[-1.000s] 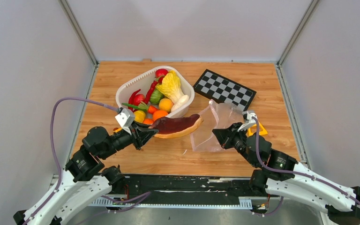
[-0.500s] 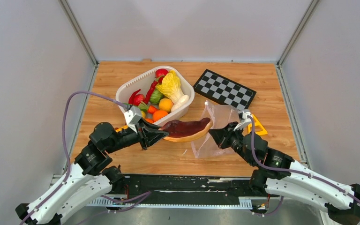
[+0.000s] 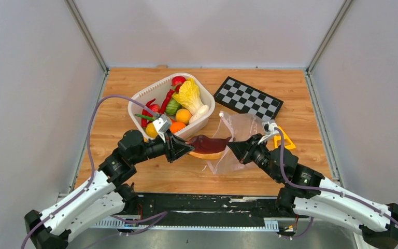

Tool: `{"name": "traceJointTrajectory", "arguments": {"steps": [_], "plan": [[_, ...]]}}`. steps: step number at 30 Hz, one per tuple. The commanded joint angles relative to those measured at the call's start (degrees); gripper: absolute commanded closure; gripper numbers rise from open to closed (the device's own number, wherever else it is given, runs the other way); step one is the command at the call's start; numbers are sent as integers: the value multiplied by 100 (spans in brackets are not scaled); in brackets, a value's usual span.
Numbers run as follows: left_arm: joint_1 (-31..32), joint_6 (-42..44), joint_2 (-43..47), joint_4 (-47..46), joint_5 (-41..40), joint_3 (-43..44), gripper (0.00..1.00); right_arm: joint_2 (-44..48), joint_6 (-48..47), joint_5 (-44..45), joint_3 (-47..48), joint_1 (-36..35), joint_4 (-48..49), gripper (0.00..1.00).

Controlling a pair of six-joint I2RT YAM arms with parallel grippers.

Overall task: Place the food in the zip-top bag and seal the zipper
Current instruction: Place the fake food in the zipper food storage bag.

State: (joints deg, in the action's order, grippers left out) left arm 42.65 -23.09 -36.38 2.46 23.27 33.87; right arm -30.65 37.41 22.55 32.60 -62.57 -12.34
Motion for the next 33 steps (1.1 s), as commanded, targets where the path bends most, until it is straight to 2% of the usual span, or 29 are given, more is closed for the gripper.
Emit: {"name": "traceJointTrajectory", "arguments": {"steps": [1, 7, 11, 15, 19, 25, 30, 33], "plan": [[28, -410, -315, -1006, 226, 53, 100, -145, -55, -151, -2, -32, 427, 100], [529, -810, -709, -1734, -482, -148, 100, -405, -87, -322, -80, -36, 887, 100], [764, -980, -1192, -2005, -595, -140, 100, -459, -53, -435, -178, -30, 1185, 100], [1029, -815, -1301, -1841, -1223, -123, 100, -290, 99, -348, -376, -34, 1550, 100], [1056, -513, -1274, -1288, -1750, -47, 100, 106, 151, -415, -538, -35, 1712, 100], [1105, -504, -1457, -1005, -2235, 62, 100, 504, -369, -1091, -428, -34, 1519, 100], [1346, -447, -1549, -1088, -2305, 192, 100, 947, -333, -914, -616, -37, 1563, 100], [1488, -504, -1661, -1402, -1922, 323, 100, 931, -359, -658, -638, -34, 1428, 100]]}}
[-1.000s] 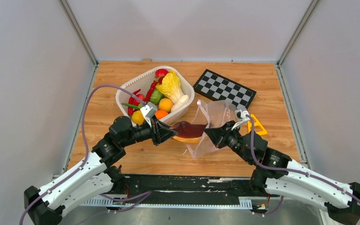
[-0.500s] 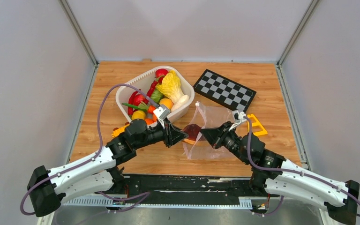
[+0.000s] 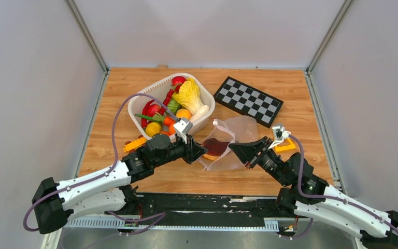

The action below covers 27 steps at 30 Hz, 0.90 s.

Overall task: Place the food in the zip-top bag and seal the zipper
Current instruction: Place the fake food in the zipper food storage bag.

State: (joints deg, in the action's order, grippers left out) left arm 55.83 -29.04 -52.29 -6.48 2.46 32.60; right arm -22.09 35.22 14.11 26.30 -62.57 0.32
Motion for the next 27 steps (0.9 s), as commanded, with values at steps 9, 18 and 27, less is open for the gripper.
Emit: {"name": "traceJointTrajectory", "arguments": {"steps": [9, 18, 27], "plan": [[381, -613, -383, -1878, 535, 225, 100, -277, -91, 344, -199, -34, 728, 100], [431, -642, -994, -1375, 595, 365, 100, 167, -53, 373, -520, -31, 1154, 100], [471, -752, -1403, -1736, 1338, 516, 94, 550, -204, 659, -475, -31, 708, 100]]}}
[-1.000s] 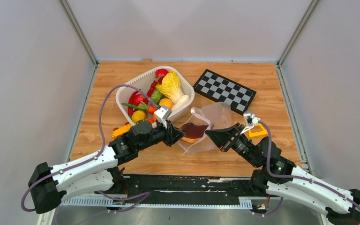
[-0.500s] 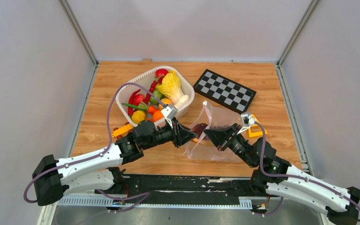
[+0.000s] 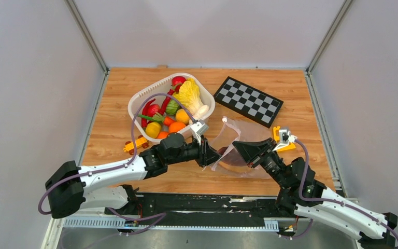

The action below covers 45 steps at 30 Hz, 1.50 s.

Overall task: Place the food in the zip-top bag and seal the zipper
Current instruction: Place the fake food in the zipper food storage bag.

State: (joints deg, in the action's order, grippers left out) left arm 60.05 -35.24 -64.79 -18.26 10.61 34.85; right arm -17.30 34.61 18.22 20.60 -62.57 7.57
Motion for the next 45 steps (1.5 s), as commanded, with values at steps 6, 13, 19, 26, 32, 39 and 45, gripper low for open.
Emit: {"name": "traceJointTrajectory", "arguments": {"steps": [6, 13, 19, 26, 32, 39, 45], "plan": [[56, -1041, -258, -2066, 503, -67, 93, 59, -194, 392, 79, -29, -93, 100], [80, -1575, -692, -2635, 622, -158, 89, -25, -406, 125, -57, -32, 331, 100], [136, -1036, -729, -1657, 722, 125, 79, 76, -500, -104, -96, -30, 457, 100], [135, -173, -404, -297, 1113, 552, 34, 282, -526, 211, -102, -33, 126, 100], [137, 493, 216, 986, 654, 875, 14, 595, -651, 376, -131, -32, -127, 100], [133, 1110, 703, 2088, 138, 1249, 15, 696, -958, 250, -139, -27, -197, 100], [131, 1412, 1350, 2604, -1257, 1214, 14, 655, -973, 306, -143, -28, -221, 100]]}}
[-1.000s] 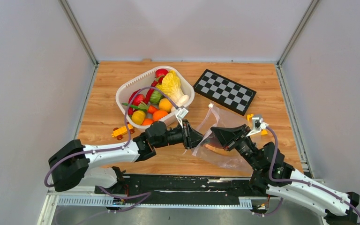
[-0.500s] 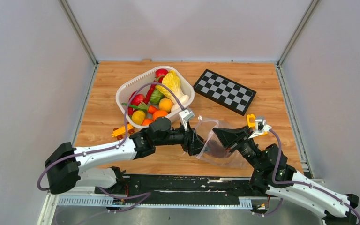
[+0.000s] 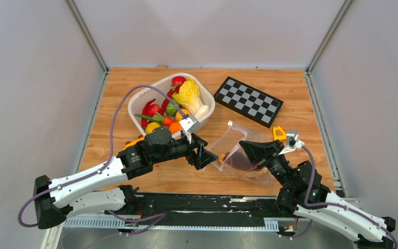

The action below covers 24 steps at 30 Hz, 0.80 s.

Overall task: Place the food in the zip-top bag and seal the zipper
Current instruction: Place the fake food in the zipper food storage bag.

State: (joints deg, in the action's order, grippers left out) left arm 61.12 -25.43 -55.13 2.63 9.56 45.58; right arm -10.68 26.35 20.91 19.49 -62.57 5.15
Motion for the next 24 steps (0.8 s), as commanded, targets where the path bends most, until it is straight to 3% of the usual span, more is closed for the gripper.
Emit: {"name": "traceJointTrajectory", "arguments": {"steps": [1, 4, 7, 15, 19, 24], "plan": [[23, 510, 476, 715, -1505, 148, 12, -27, -147, 51, -19, -33, 21, 100], [-15, 862, 556, 989, -2587, 198, 6, -91, -130, 63, 4, -28, 13, 100], [-328, 923, 497, 1005, -3064, 260, 3, -155, -101, 43, 25, -30, 30, 100], [-1739, 1009, 112, 404, -3037, 440, 4, -174, -61, 10, 79, -31, 21, 100], [-2474, 838, -656, 188, -2683, 739, 4, -172, -39, -6, 80, -35, 56, 100], [-2904, 297, -1562, -669, -2516, 795, 7, -128, -44, -33, 134, -33, -29, 100]]}}
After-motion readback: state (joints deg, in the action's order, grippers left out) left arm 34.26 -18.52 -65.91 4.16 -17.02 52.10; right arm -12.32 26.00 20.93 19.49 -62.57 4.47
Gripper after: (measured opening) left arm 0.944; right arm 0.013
